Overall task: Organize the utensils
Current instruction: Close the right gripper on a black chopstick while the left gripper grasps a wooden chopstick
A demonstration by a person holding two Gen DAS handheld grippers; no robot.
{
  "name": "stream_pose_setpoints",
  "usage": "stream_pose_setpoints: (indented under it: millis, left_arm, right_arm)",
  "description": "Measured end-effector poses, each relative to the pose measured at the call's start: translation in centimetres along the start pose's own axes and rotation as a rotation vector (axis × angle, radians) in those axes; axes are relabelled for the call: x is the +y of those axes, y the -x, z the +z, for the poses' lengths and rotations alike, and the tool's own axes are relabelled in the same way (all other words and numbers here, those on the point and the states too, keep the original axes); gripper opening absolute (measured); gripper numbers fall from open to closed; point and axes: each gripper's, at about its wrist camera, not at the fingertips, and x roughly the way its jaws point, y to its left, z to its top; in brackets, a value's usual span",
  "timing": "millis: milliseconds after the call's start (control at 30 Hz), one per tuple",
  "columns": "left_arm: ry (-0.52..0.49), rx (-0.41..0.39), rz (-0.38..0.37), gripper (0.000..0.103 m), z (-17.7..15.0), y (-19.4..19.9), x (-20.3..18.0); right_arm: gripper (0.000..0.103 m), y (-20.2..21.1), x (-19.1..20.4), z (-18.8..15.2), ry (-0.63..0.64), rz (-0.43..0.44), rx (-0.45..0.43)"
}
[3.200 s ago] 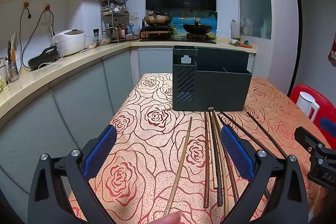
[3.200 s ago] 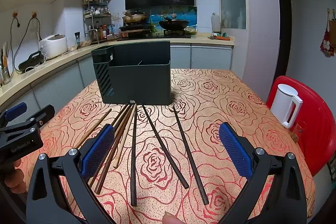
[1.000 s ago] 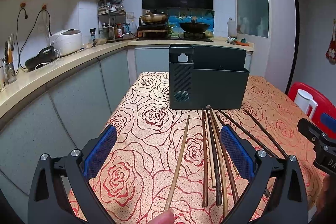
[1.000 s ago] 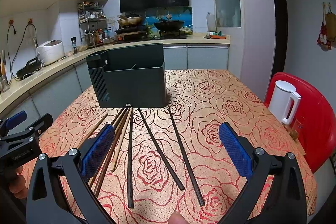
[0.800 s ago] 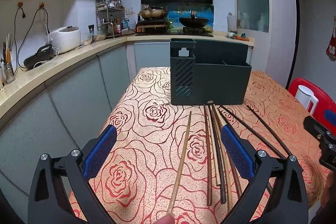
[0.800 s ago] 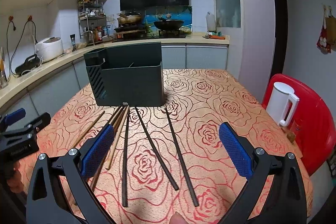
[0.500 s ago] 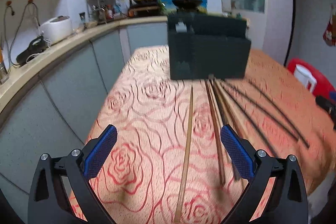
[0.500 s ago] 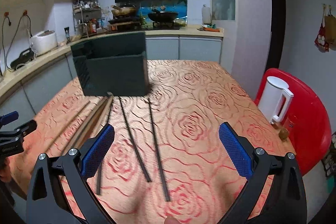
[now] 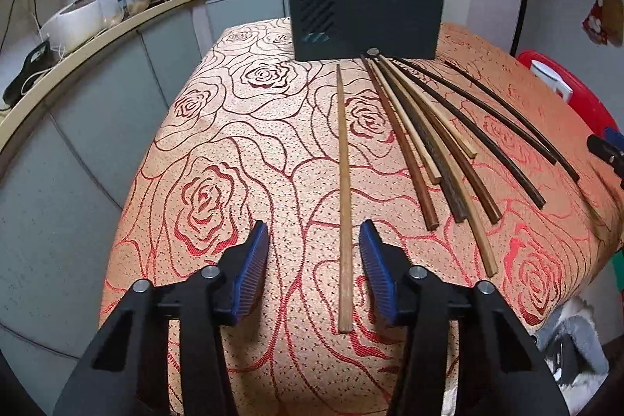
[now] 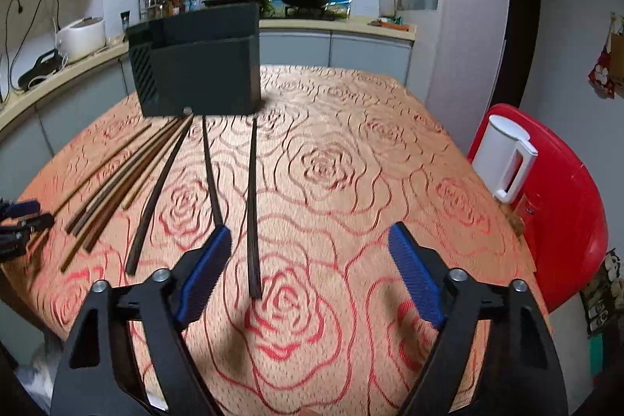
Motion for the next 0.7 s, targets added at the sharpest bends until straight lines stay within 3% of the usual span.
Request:
stream_pose_setpoints:
  millis: [233, 400, 467, 633, 700]
  left_arm:
    - [0.021, -0.019, 0.004, 0.045, -0.5, 0.1, 0.0]
    - [0.02, -0.026, 0.014, 0.045, -0.5, 0.2, -0.1]
    - [0.026, -0.028, 0.002, 0.041, -0.6, 0.3, -0.1]
    - [-0.025, -0.039, -0.03, 0.012, -0.7, 0.5, -1.1]
    - [-0.044, -0.039, -0.031, 0.007, -0.7, 0.5, -1.5]
  right_arm:
    - [0.042, -1.7, 1.5, -2.0, 0.038, 0.074, 0.112]
    - [0.034, -1.7, 2.4, -2.1, 0.06, 0.098, 0.089]
    - [0.03, -1.8, 2.2, -2.0, 0.042, 0.123, 0.093]
    - [0.018, -2.6, 2.3, -1.4, 0.039, 0.129, 0.091]
    - [0.012, -2.7, 2.5, -1.4, 0.049, 0.132, 0.089]
